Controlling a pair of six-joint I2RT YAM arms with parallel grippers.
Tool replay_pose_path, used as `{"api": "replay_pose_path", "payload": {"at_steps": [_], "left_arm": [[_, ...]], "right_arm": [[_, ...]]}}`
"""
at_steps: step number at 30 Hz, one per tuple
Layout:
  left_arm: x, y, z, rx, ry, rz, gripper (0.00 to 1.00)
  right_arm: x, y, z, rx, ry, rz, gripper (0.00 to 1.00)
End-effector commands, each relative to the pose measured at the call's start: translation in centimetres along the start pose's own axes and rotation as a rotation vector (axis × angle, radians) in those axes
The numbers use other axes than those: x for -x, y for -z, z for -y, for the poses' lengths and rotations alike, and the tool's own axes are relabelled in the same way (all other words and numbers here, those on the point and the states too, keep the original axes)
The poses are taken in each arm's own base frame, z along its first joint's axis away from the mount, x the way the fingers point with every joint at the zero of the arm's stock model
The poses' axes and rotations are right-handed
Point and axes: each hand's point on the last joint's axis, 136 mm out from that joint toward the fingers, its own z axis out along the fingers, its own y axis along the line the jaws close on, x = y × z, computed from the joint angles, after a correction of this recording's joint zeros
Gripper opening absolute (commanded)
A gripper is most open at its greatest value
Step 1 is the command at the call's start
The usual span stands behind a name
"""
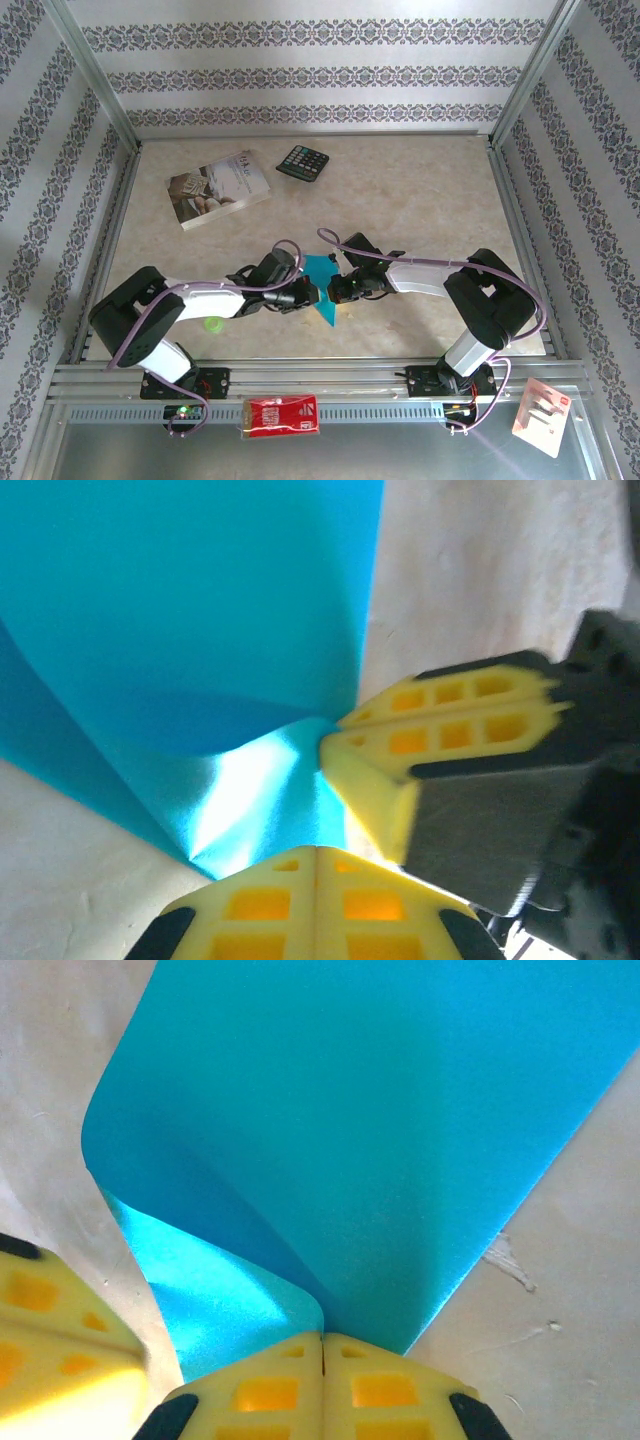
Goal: Fold a paper plane with a square sheet of paper (pick it up from the middle)
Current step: Third fold the triangle at the center of the table.
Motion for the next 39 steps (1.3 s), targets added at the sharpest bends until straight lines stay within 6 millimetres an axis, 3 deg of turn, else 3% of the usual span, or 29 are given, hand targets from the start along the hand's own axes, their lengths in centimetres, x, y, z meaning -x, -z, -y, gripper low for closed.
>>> {"api": "replay_pose_path", "payload": {"at_steps": [1, 11, 24, 39], "left_arm": [[1.0, 0.6, -0.3, 0.031, -0.017, 0.010, 0.04], [3.9, 2.3, -0.4, 0.007, -0.006, 0.053, 0.06], [2.1, -0.5, 0.7, 0.005, -0.050, -0.073, 0.09], [1.6, -1.2, -3.4, 0.099, 0.002, -0.091, 0.08]], "right_arm": [[-5.9, -1.5, 5.9, -0.207, -0.089, -0.181, 0.00], [-5.9, -1.6, 6.0, -0.208, -0.090, -0.181, 0.00], [-5.8, -1.7, 6.0, -0.206, -0.095, -0.181, 0.00], [-5.8, -1.9, 6.0, -0.205, -0.092, -0.186, 0.00]]}}
